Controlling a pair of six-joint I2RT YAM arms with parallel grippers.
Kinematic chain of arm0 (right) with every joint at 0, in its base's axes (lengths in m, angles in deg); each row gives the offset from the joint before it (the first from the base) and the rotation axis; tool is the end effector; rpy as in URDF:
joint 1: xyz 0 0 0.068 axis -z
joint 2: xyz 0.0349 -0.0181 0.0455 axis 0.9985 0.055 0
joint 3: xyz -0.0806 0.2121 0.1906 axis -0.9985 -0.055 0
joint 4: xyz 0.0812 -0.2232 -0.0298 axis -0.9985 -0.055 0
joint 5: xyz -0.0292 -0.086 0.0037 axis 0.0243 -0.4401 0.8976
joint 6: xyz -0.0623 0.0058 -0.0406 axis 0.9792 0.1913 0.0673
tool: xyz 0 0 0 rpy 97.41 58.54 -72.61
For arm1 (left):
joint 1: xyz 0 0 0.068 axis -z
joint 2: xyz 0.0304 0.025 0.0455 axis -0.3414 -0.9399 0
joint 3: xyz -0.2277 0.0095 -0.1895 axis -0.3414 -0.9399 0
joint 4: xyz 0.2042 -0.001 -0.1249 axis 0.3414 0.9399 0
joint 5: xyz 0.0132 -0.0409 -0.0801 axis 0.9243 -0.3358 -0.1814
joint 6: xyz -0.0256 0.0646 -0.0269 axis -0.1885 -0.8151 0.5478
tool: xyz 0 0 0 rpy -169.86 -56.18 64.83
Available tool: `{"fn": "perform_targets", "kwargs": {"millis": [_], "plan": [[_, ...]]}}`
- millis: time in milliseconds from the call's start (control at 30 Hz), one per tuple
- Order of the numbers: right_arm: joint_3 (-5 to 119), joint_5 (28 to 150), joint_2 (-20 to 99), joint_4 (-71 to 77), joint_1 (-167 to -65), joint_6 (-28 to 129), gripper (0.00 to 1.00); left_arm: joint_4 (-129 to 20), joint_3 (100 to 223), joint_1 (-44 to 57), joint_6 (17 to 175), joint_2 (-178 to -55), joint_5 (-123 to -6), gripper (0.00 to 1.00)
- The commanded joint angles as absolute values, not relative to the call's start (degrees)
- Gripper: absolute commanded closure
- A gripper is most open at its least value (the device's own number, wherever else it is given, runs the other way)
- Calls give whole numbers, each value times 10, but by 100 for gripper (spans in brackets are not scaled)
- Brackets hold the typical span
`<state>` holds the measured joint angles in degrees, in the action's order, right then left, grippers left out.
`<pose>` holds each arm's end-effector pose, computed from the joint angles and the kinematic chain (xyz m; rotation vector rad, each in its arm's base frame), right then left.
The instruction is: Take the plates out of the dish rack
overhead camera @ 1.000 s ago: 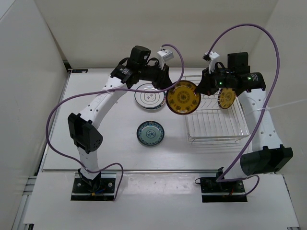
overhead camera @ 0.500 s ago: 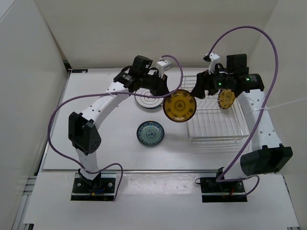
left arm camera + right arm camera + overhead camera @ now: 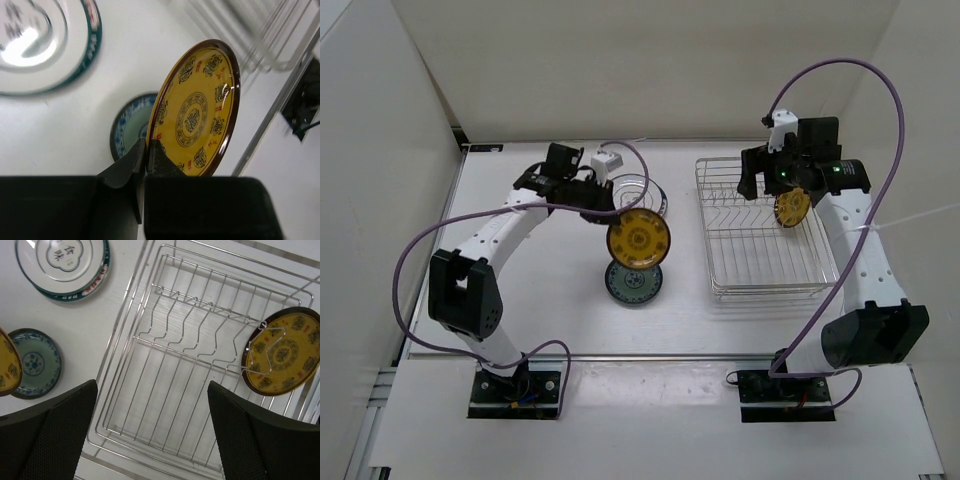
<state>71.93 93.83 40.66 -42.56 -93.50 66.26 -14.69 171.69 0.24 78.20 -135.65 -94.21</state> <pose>0.2936 0.0480 0.4093 -0.4233 2.1741 0.2209 0.3166 -0.1577 0.3190 0.8305 2.2437 -0.9200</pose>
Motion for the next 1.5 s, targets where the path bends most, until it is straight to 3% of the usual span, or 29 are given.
{"fn": "perform_targets", "kwargs": {"millis": [0,533,700,800,867,1100,1200,1467], "plan": [[714,887,388,-396,-934,664,7,-164,1670,1,751,-1363,-943,89],[662,857,365,-368,-924,688,7,-192,1615,-11,750,-1465,-943,89],[662,857,365,-368,-919,688,7,-198,1597,7,750,-1453,-930,68],[662,857,365,-368,-919,688,7,-198,1597,12,750,-1453,-919,66],[662,851,365,-368,-919,688,7,-192,1597,12,750,-1453,-919,59],[667,762,405,-368,-912,706,6,-155,1619,34,725,-1411,-874,22],[679,747,437,-368,-887,713,6,-131,1642,34,720,-1386,-855,1],[722,748,524,-363,-827,732,11,-103,1719,34,740,-1299,-706,1]]}}
